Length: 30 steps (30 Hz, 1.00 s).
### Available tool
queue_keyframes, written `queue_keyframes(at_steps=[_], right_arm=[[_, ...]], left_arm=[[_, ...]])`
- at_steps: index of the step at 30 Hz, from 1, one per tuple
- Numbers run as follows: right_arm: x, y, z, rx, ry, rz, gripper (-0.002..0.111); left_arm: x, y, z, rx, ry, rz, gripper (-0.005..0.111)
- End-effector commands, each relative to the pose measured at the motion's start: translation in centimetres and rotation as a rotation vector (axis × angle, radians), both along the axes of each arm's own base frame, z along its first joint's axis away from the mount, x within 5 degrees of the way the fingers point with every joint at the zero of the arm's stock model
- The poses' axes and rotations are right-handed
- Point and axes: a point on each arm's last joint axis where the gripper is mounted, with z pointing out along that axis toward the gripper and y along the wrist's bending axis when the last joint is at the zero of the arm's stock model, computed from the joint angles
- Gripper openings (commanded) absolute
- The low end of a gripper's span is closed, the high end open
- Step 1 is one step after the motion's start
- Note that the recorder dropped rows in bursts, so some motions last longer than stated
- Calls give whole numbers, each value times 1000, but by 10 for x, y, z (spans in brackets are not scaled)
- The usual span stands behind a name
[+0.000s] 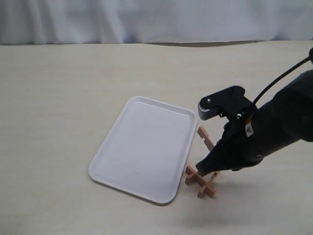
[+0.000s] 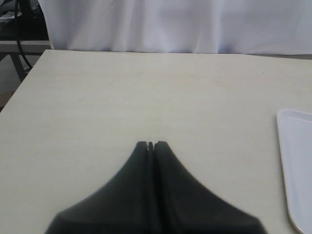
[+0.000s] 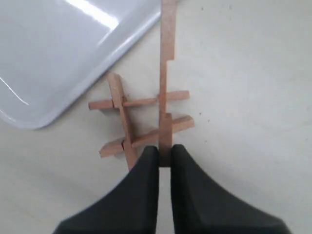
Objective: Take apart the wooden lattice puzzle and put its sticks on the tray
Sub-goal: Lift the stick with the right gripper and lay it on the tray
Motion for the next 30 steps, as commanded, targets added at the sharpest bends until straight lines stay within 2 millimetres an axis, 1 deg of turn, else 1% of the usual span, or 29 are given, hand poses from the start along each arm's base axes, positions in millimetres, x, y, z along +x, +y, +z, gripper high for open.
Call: queue_keyframes(at_steps=[1,4,8,13,18,19,21,22,24,27,28,29,30], right_arm=[[9,2,32,6,-81,15,4],[17,5,39,6,-107,45,4],[35,13,34,10,-84,102,4],[67,24,16,12,-40,124,4],[99,34,-5,13,-62,135,5],[109,37,-15,15,-70,135,5],[122,42,-27,29,-69,120,5],[125,44,-30,42,-65,110,8],[131,46,-36,51,-57,102,16],[137,49,-39,71,-50,85,37],[139,51,-36,83,-59,83,49],[139,52,-31,94,-65,90,54],[138,53,-19,113,-63,99,56]], left_arm=[[0,0,0,1,-4,0,0],[0,0,0,1,-4,0,0],[0,0,0,1,-4,0,0],[0,0,0,1,-4,0,0],[0,0,0,1,-4,0,0],[0,0,0,1,-4,0,0],[0,0,0,1,-4,0,0],[0,0,0,1,-6,0,0],[0,0,0,1,-6,0,0],[0,0,0,1,-6,0,0],[0,0,0,1,-6,0,0],[0,0,0,1,-6,0,0],[0,0,0,1,-6,0,0]])
